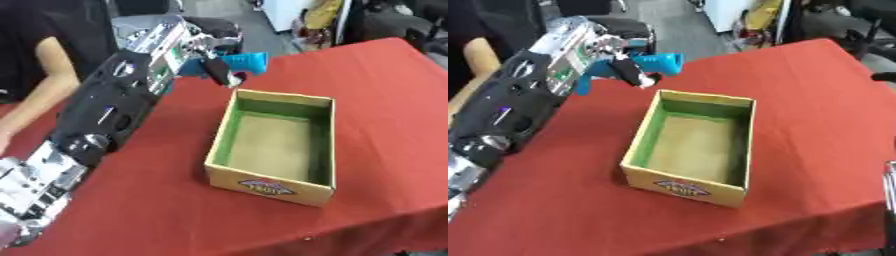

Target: Pick up objects on the table and place them in the box.

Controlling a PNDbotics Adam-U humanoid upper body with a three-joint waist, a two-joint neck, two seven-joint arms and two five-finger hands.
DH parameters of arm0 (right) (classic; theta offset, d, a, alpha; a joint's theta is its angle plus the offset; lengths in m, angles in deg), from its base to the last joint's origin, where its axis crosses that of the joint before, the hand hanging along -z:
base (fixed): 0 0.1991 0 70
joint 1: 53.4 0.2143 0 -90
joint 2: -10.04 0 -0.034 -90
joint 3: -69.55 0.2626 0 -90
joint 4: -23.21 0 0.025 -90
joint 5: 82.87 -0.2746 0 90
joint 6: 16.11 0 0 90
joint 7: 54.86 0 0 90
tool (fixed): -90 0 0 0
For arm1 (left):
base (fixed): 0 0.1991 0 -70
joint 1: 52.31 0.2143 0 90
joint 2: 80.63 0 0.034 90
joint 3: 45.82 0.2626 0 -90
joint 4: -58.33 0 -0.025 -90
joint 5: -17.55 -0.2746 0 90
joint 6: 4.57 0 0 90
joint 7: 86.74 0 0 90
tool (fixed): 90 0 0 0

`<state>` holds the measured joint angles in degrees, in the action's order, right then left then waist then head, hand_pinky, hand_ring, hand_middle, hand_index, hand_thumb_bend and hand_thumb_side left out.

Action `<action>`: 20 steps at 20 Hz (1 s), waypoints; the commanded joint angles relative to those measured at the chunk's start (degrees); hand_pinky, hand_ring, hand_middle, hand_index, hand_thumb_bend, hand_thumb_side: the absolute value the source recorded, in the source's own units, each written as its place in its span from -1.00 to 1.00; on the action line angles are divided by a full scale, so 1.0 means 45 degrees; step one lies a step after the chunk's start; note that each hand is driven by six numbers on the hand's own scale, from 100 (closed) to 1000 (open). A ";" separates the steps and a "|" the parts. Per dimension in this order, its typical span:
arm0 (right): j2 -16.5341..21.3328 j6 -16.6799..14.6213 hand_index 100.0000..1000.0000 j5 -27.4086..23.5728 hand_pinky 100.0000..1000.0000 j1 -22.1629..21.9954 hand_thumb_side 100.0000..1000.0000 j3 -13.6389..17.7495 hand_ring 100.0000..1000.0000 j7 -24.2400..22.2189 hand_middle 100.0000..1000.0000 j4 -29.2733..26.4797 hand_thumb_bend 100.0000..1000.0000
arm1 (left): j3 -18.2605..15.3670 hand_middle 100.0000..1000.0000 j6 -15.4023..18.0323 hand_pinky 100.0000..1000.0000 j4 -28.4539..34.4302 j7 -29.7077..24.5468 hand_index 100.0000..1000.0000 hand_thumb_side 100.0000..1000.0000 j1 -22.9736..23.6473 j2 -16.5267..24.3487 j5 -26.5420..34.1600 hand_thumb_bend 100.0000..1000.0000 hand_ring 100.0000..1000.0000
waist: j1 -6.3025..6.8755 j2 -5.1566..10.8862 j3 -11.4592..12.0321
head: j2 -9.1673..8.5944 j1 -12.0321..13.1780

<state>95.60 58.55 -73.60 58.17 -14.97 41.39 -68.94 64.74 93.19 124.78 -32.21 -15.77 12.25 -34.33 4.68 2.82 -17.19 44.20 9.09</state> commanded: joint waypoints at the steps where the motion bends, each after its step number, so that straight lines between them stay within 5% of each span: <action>1: 0.0050 -0.0003 1.00 -0.0007 0.11 0.0235 1.00 0.0052 0.57 -0.0001 0.61 -0.0249 -0.34 | 0.0026 -1.00 0.0185 -0.66 0.0114 0.0095 -1.00 -0.46 -0.0138 -0.0008 -0.0169 -1.00 -1.00 | -0.0114 0.0091 -0.0039 | -0.0018 0.0121; 20: 0.0026 0.0002 0.99 -0.0006 0.11 0.0302 1.00 0.0024 0.56 -0.0077 0.60 -0.0293 -0.33 | 0.0422 -1.00 0.0733 -0.66 -0.0147 0.0382 -1.00 -0.44 0.0344 -0.0498 -0.0098 -1.00 -1.00 | -0.0106 0.0051 -0.0095 | -0.0018 0.0102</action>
<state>95.57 58.64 -73.60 58.35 -14.98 41.23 -69.27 66.81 96.23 123.71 -30.63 -13.31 9.49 -35.09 4.68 2.72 -17.57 44.20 9.11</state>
